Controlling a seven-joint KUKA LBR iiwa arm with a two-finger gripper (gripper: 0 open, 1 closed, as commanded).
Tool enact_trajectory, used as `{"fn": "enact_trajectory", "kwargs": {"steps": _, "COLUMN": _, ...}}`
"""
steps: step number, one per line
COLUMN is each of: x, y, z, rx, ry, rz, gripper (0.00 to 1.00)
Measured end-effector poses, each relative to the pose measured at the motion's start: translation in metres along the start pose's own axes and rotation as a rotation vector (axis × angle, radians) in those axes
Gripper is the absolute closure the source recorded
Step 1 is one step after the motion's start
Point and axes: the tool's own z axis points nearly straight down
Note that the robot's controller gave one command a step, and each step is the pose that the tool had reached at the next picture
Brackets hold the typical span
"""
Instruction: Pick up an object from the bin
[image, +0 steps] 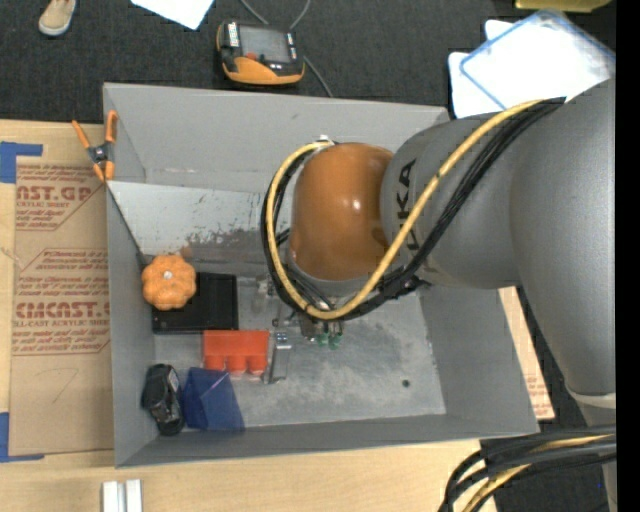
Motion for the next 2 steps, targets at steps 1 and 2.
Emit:
{"fn": "enact_trajectory", "kwargs": {"steps": 1, "x": 0.000, "y": 0.000, "z": 0.000, "rx": 0.000, "ry": 0.000, "rz": 0.000, "gripper": 0.00}}
{"fn": "enact_trajectory", "kwargs": {"steps": 2, "x": 0.002, "y": 0.001, "z": 0.017, "rx": -0.002, "ry": -0.010, "rz": -0.004, "gripper": 0.00}}
